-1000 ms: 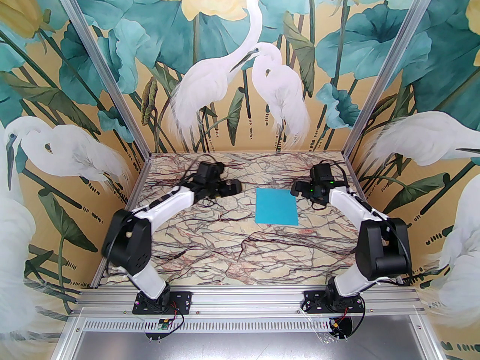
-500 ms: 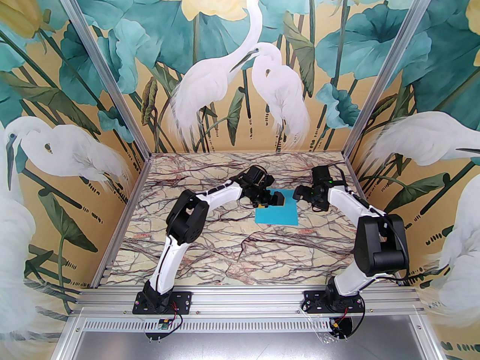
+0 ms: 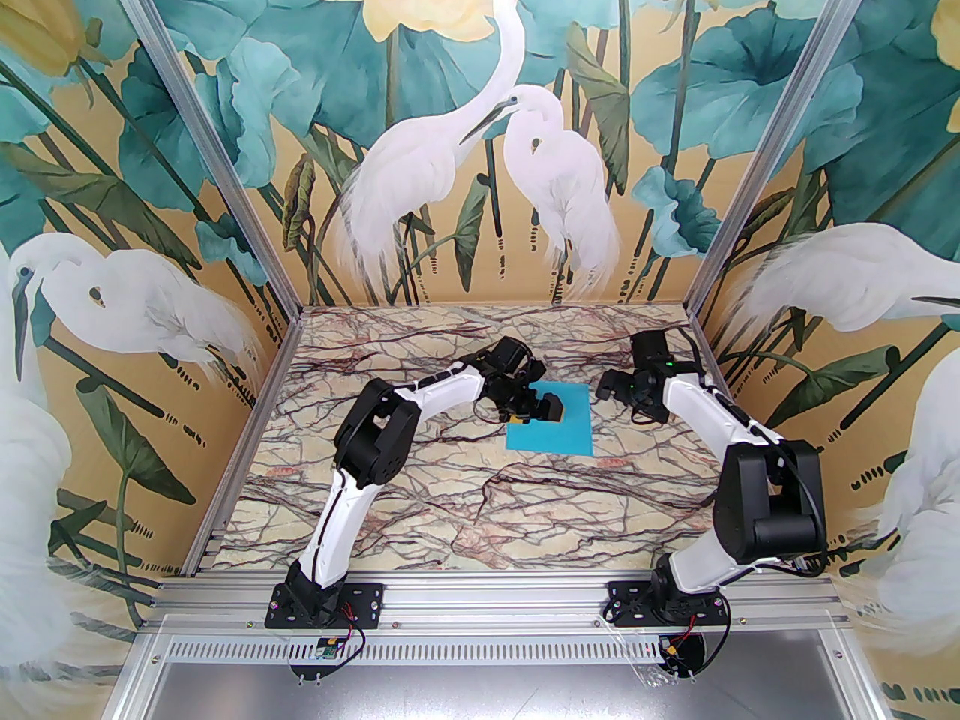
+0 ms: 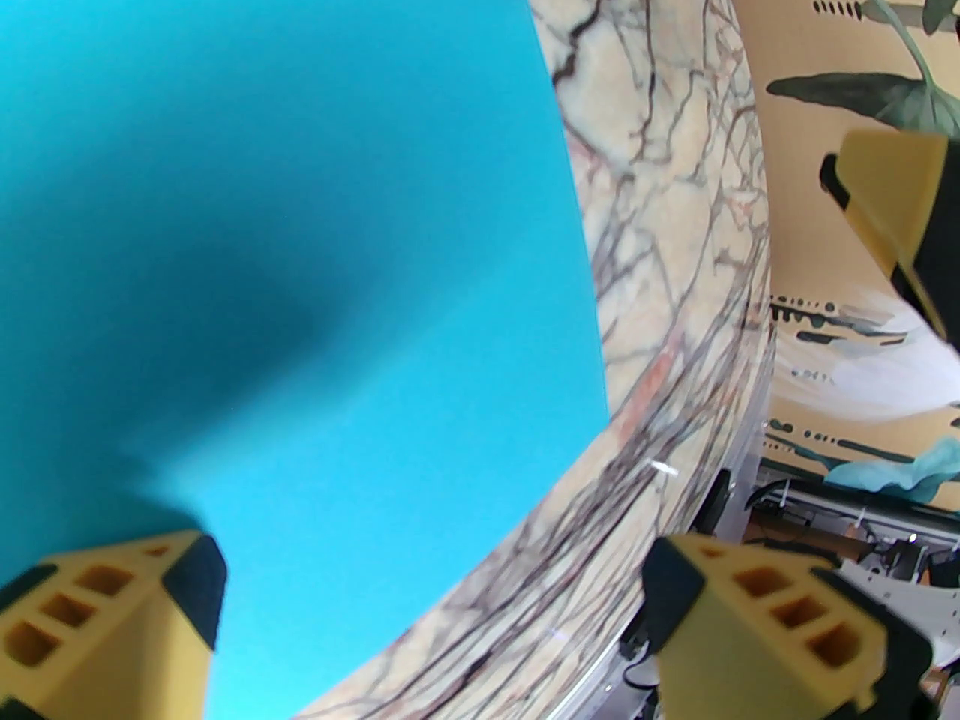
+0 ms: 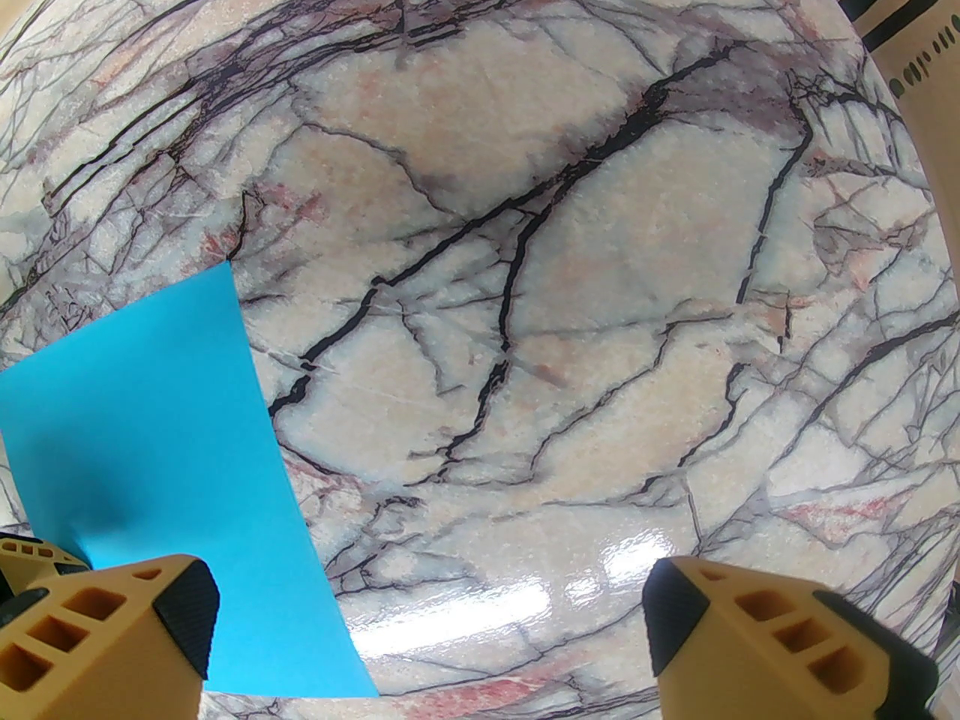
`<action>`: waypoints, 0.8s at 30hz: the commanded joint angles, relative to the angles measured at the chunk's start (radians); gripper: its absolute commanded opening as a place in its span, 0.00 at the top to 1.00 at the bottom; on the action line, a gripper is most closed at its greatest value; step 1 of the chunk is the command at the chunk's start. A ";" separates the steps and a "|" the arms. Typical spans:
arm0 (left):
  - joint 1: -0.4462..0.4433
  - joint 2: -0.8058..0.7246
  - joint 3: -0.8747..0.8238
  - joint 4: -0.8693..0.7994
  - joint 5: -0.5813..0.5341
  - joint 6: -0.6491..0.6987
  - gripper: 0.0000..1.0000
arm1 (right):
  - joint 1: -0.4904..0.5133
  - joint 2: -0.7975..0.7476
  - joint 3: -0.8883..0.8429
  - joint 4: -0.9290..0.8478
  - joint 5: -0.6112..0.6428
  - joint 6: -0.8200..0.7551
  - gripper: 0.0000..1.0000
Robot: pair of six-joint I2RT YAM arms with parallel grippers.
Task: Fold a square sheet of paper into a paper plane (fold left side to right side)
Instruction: Move the square sheet of paper to the center of the table.
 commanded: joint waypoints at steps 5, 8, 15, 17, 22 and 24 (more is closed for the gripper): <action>0.022 -0.086 -0.212 -0.090 -0.080 0.023 0.01 | 0.007 0.019 0.008 0.002 -0.127 -0.025 0.01; 0.049 -0.152 -0.325 -0.052 -0.094 0.006 0.01 | 0.027 0.037 0.000 0.025 -0.168 -0.021 0.01; 0.112 -0.242 -0.425 -0.021 -0.092 0.032 0.00 | 0.120 0.117 0.032 0.045 -0.185 -0.009 0.04; 0.129 -0.261 -0.420 -0.012 -0.086 0.026 0.01 | 0.155 0.153 0.066 0.035 -0.179 -0.007 0.04; 0.144 -0.336 -0.415 0.009 -0.075 0.008 0.01 | 0.232 0.240 0.156 0.012 -0.159 -0.001 0.04; 0.146 -0.364 -0.436 0.023 -0.070 -0.011 0.01 | 0.256 0.276 0.197 -0.002 -0.153 0.000 0.04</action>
